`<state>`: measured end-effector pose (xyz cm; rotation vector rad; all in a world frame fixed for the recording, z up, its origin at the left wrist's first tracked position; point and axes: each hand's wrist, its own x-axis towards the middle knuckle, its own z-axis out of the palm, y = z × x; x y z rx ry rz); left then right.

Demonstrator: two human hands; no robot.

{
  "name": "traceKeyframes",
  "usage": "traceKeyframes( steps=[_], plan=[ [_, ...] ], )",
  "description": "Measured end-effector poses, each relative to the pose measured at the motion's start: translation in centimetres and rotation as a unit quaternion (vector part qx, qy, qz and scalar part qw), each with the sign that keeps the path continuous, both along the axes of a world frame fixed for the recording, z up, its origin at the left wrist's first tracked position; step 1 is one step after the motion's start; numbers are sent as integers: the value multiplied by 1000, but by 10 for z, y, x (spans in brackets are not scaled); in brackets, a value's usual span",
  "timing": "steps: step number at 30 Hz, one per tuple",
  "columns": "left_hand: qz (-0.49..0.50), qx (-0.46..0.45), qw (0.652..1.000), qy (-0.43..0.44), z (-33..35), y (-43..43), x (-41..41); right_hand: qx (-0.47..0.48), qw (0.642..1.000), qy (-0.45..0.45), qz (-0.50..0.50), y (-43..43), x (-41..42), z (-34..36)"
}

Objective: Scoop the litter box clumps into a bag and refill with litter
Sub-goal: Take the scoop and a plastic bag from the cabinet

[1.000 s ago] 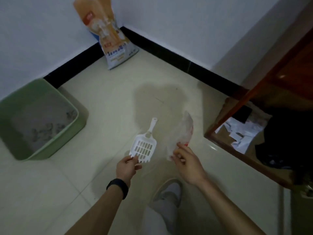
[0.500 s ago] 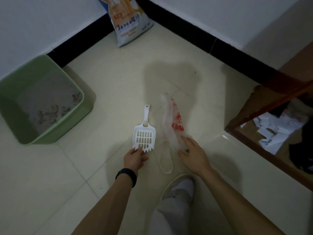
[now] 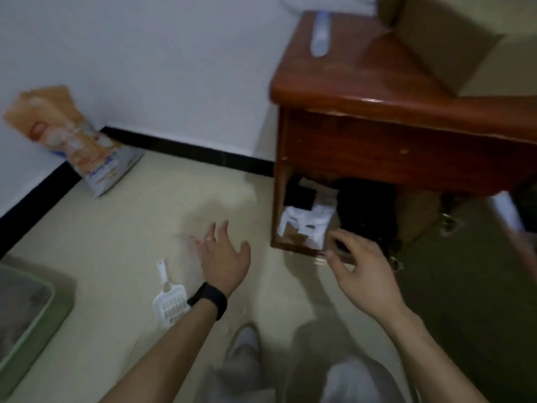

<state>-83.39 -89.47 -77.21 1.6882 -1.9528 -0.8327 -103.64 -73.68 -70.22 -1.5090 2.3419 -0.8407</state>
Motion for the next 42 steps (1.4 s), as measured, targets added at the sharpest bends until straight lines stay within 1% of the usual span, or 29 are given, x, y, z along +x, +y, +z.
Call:
traceKeyframes(
  steps=[1, 2, 3, 4, 6, 8, 9, 10, 13, 14, 18, 20, 22, 24, 29, 33, 35, 36, 39, 40, 42],
  plan=[
    [-50, -103, 993, 0, 28, 4, -22, -5, 999, 22, -28, 18, -13, 19],
    [-93, -197, 976, 1, 52, 6, -40, -1, 997, 46, -58, 34, -26, 33],
    [-135, -272, 953, 0, 75, 11, -58, 5, 993, 76, -93, 54, -39, 48],
    [-171, -327, 929, -12, 97, 16, -75, 11, 985, 112, -131, 73, -50, 60],
    [-234, -396, 886, -57, 127, 24, -105, 19, 966, 176, -187, 106, -69, 76],
    [-270, -431, 855, -103, 146, 29, -128, 47, 952, 214, -214, 132, -83, 86],
    [-273, -440, 847, -121, 152, 29, -138, 78, 948, 211, -224, 144, -89, 89],
    [-265, -445, 845, -135, 157, 28, -147, 113, 948, 183, -234, 153, -95, 91],
    [-234, -450, 845, -171, 166, 22, -158, 186, 949, 40, -251, 173, -102, 89],
    [-234, -451, 843, -178, 166, 22, -158, 204, 948, 16, -245, 178, -100, 88],
    [-243, -447, 840, -189, 167, 23, -154, 219, 954, 17, -202, 188, -96, 86],
    [-251, -433, 845, -189, 171, 26, -155, 220, 959, -20, -180, 187, -95, 87],
    [-251, -420, 853, -179, 172, 32, -158, 199, 964, -57, -167, 184, -88, 86],
    [-244, -416, 859, -171, 173, 37, -160, 162, 971, -70, -163, 180, -74, 84],
    [-252, -416, 852, -192, 180, 34, -155, 52, 978, -105, -171, 157, -43, 70],
    [-268, -425, 840, -205, 184, 33, -150, -5, 963, -208, -172, 131, -16, 51],
    [-283, -421, 836, -211, 189, 29, -147, -60, 952, -252, -162, 114, -2, 39],
    [-296, -425, 827, -218, 193, 24, -142, -91, 946, -265, -162, 105, 3, 34],
    [-332, -463, 780, -259, 207, 0, -121, -151, 933, -272, -179, 76, 15, 18],
    [-324, -468, 777, -268, 211, -8, -113, -161, 931, -269, -186, 65, 19, 14],
    [-291, -449, 800, -272, 215, -22, -101, -168, 929, -256, -209, 40, 25, 8]
  ],
)
